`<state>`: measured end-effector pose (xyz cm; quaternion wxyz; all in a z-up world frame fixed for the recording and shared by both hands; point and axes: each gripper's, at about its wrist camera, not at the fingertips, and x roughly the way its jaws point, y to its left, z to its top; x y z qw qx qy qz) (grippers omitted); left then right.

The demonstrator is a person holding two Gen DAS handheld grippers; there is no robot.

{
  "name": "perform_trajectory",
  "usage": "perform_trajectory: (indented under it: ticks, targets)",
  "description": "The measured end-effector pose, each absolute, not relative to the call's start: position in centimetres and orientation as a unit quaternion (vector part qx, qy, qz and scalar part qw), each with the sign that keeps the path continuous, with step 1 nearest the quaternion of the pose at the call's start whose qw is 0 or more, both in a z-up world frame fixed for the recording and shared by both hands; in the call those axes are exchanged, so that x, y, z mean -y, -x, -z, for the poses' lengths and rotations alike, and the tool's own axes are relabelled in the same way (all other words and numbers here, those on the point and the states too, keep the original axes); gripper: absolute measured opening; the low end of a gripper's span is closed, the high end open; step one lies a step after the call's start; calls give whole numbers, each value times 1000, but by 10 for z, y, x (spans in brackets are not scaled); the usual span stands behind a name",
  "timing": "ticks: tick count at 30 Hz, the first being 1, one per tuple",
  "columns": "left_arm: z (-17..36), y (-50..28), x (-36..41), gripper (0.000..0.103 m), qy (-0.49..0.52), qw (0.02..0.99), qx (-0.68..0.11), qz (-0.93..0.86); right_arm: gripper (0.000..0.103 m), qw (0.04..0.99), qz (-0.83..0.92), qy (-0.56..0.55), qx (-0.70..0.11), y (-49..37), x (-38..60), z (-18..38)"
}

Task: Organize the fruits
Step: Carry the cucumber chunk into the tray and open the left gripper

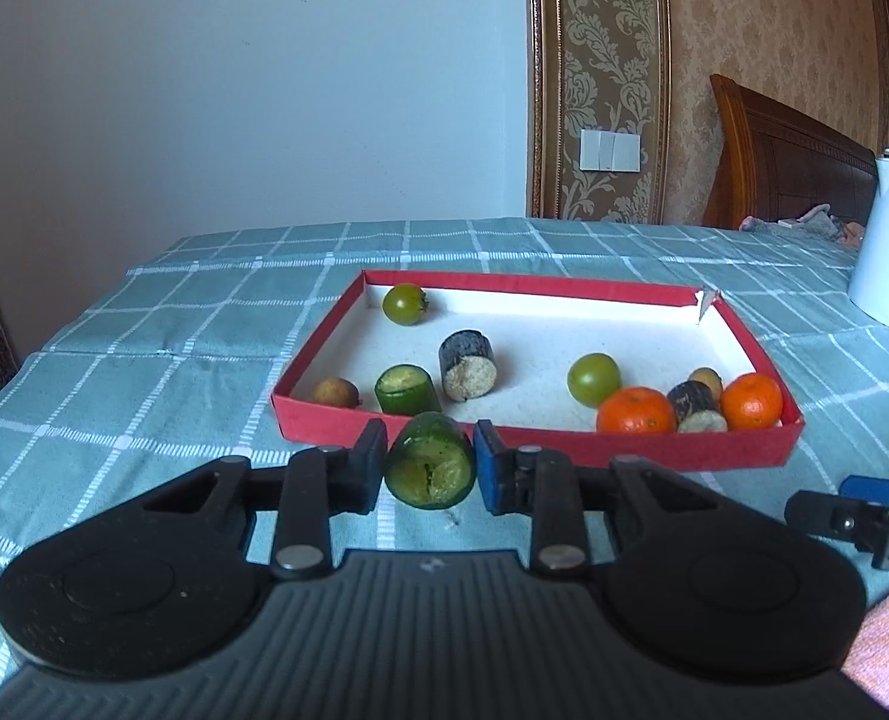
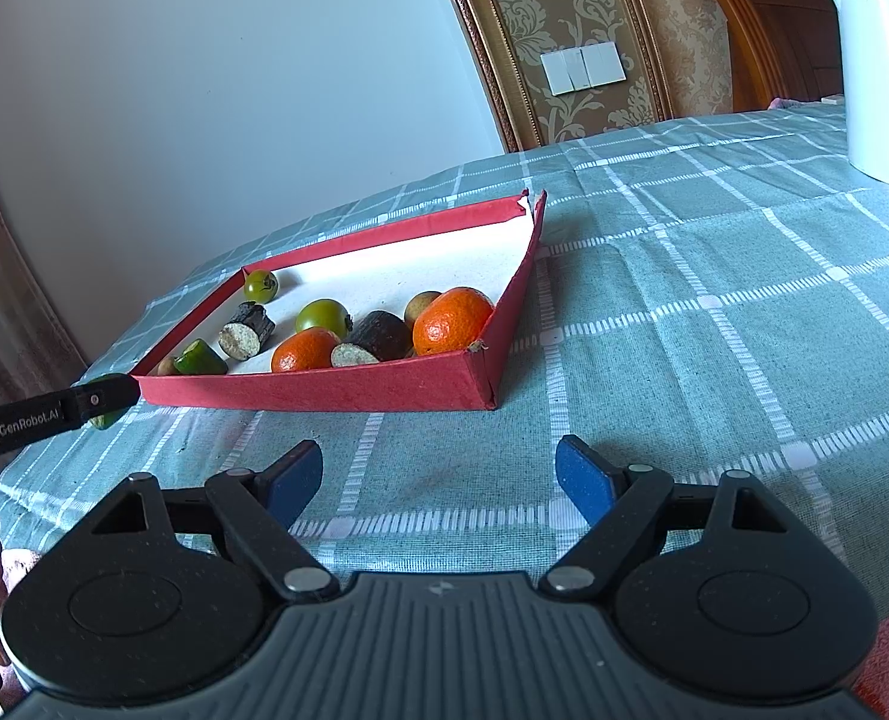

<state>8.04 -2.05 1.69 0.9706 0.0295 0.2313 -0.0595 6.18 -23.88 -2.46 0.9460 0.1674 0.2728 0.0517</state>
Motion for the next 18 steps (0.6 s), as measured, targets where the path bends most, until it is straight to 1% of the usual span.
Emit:
perform_trajectory:
  ticks: [18]
  targets:
    - [-21,-124,4,28,-6,974,-225,28,85,946,-53,-169,-272,-62,239,25]
